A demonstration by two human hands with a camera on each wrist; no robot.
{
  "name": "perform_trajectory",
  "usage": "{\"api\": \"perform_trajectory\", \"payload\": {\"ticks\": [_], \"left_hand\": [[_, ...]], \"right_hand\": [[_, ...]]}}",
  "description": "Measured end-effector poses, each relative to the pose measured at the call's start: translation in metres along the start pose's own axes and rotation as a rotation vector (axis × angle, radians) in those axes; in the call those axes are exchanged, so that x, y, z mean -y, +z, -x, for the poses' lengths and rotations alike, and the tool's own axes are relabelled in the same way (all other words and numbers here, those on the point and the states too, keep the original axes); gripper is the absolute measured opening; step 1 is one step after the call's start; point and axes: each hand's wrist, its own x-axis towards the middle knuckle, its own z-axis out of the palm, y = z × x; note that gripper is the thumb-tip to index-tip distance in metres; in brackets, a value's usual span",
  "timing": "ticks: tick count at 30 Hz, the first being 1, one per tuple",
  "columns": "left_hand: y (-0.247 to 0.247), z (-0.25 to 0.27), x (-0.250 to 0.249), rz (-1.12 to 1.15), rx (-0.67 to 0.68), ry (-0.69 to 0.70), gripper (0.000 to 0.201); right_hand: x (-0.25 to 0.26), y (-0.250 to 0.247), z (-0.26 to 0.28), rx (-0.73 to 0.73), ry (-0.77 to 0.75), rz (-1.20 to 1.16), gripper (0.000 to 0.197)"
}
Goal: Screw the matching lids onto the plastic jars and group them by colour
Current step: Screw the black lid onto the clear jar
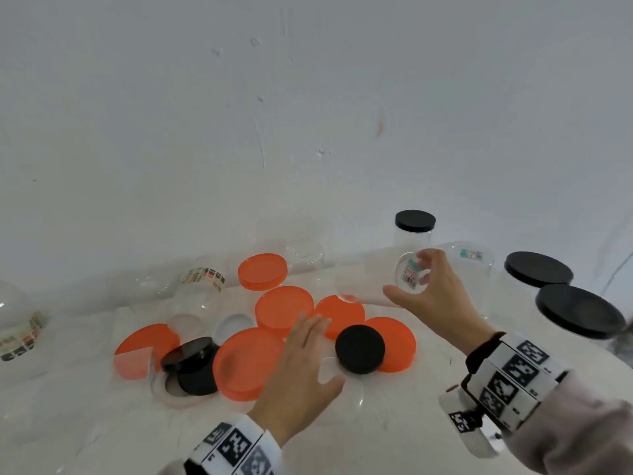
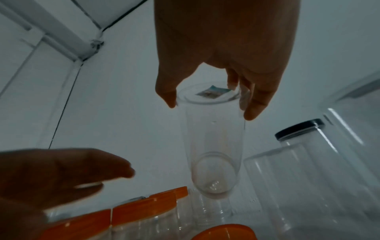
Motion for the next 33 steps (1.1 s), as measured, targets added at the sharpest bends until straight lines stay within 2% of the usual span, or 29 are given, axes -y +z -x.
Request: {"api": "perform_trajectory", "payload": {"ticks": [4, 8, 11, 14, 19, 21, 24, 27, 31, 33], "left_hand": [[0.022, -0.034, -0.015, -0.016, 0.116, -0.047, 0.072], [0.043, -0.062, -0.016, -0.125, 0.271, -0.152, 0.075], [0.056, -0.077, -0.018, -0.221, 0.394, -0.211, 0.079], [0.062, -0.084, -0.018, -0.270, 0.431, -0.213, 0.078], [0.062, -0.077, -0.015, -0.245, 0.374, -0.218, 0.072], [0.058, -0.070, -0.014, -0.186, 0.336, -0.238, 0.071], [0.047, -0.062, -0.009, -0.005, 0.275, -0.287, 0.069], [0.033, -0.057, -0.004, 0.172, 0.173, -0.323, 0.067], [0.014, -0.049, -0.004, 0.387, 0.049, -0.359, 0.070], [0.003, -0.046, -0.005, 0.489, 0.011, -0.373, 0.062]], "right_hand": [[-0.013, -0.015, 0.017, -0.008, 0.145, -0.187, 0.066], [-0.020, -0.027, 0.033, 0.070, 0.260, -0.396, 0.066], [-0.030, -0.032, 0.044, 0.083, 0.355, -0.582, 0.049], [-0.040, -0.032, 0.052, 0.074, 0.408, -0.677, 0.038], [-0.045, -0.028, 0.060, 0.098, 0.469, -0.781, 0.034], [-0.045, -0.027, 0.063, 0.139, 0.521, -0.843, 0.039], [-0.046, -0.026, 0.066, 0.244, 0.575, -0.898, 0.057], [-0.046, -0.023, 0.071, 0.340, 0.595, -0.895, 0.064], [-0.047, -0.017, 0.076, 0.374, 0.615, -0.951, 0.065], [-0.047, -0.014, 0.079, 0.378, 0.615, -0.940, 0.066]]}}
